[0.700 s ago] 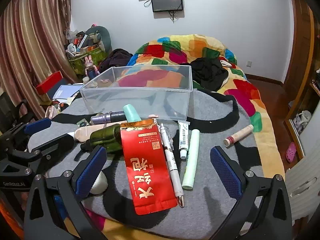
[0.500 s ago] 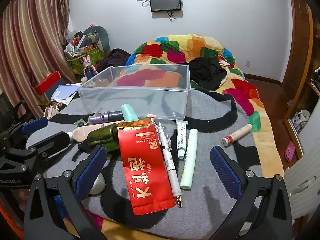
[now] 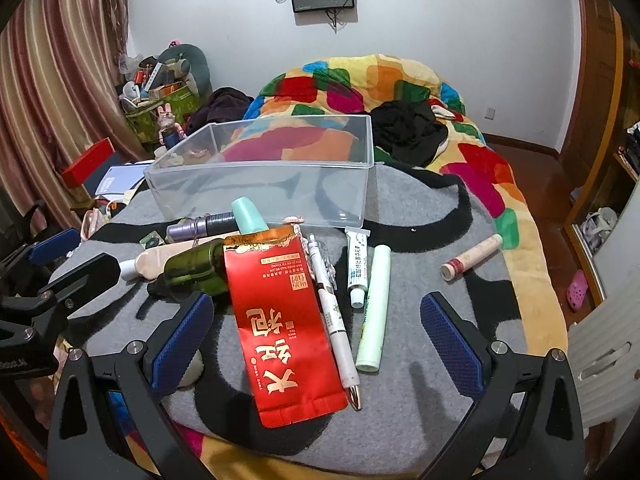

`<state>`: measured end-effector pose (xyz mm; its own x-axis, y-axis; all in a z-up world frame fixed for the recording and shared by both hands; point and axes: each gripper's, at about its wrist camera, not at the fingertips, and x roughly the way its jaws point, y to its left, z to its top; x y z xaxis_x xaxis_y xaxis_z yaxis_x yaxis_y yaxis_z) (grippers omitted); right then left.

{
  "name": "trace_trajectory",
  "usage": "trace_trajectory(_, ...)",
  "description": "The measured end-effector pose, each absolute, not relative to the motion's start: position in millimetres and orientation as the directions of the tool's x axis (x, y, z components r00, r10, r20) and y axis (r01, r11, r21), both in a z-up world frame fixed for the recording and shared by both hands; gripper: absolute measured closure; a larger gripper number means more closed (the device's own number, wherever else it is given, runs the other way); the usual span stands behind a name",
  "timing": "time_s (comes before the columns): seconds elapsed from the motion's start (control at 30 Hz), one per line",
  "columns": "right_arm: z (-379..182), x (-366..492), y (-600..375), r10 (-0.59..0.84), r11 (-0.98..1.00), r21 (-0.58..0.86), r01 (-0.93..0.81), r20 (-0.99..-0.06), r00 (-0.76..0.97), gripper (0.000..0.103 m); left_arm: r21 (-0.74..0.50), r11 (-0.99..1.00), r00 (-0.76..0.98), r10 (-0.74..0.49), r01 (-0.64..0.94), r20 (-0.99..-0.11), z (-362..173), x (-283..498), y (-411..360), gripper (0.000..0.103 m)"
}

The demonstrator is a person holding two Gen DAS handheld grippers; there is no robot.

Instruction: Organize objects

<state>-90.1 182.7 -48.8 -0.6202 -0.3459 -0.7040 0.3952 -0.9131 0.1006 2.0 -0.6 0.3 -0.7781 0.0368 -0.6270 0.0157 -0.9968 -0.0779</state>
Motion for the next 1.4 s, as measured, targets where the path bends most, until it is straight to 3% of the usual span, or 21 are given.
trace_trajectory(1.4, -47.3, -85.3, 179.7, -0.382, -0.895, 0.113, 0.431, -0.692, -0.613, 0.000, -0.116, -0.993, -0.752, 0.073, 0.005, -0.655, -6.8, -1.4, -2.9, 0.000)
